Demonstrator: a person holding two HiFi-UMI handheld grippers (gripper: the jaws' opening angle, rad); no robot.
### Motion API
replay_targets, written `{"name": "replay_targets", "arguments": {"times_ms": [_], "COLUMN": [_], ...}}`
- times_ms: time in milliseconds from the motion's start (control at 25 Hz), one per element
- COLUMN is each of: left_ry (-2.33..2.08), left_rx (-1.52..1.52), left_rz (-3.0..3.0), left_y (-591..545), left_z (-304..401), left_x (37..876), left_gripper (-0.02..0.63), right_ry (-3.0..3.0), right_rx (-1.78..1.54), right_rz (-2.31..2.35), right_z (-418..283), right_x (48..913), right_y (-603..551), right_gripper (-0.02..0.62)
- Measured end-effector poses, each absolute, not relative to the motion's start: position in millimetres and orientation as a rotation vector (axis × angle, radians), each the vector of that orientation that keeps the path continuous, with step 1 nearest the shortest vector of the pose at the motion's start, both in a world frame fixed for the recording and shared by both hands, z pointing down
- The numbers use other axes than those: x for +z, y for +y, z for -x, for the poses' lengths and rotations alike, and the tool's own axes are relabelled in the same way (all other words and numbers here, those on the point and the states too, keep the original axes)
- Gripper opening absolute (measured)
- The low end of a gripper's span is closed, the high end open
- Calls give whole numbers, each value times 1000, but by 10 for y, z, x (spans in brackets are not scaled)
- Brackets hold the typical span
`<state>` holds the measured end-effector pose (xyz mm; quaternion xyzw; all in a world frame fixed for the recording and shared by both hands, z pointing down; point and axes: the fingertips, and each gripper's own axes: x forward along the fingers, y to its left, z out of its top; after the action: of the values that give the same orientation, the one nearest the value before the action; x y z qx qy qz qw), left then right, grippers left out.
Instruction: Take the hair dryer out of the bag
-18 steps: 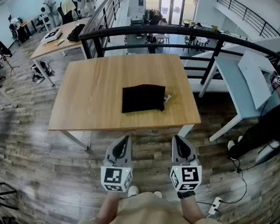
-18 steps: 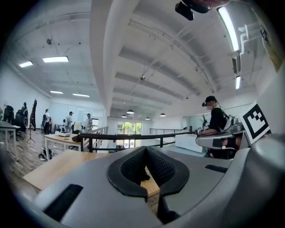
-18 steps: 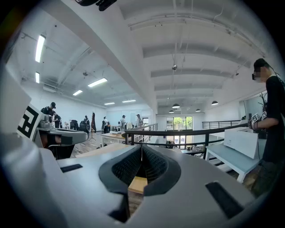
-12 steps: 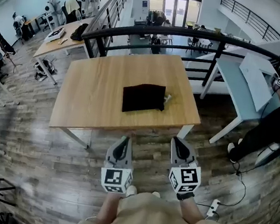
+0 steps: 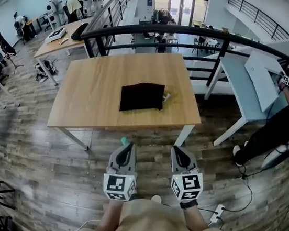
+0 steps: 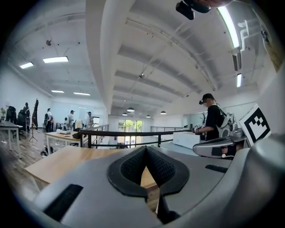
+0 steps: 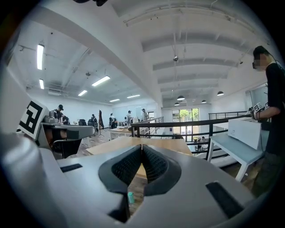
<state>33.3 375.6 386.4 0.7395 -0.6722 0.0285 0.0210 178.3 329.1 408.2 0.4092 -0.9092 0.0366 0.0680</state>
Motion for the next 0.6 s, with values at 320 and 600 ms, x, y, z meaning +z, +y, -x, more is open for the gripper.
{"name": "replay_targets", "arguments": {"times_ms": [320, 600], "left_ry": [-2096, -2032], "left_rx": [146, 163], "left_rz": [-2278, -2299], "left_y": [3735, 3195], "left_z": [-456, -446], "left_x": [3995, 4191], "left_gripper": [12, 12], "right_ry": [-2736, -2754], "right_rx": [181, 252], "right_rz": [-1194, -1209], "right_z": [-1862, -1793], "right_x": [4310, 4431], "right_y": [3237, 2768], "right_gripper": [15, 15]}}
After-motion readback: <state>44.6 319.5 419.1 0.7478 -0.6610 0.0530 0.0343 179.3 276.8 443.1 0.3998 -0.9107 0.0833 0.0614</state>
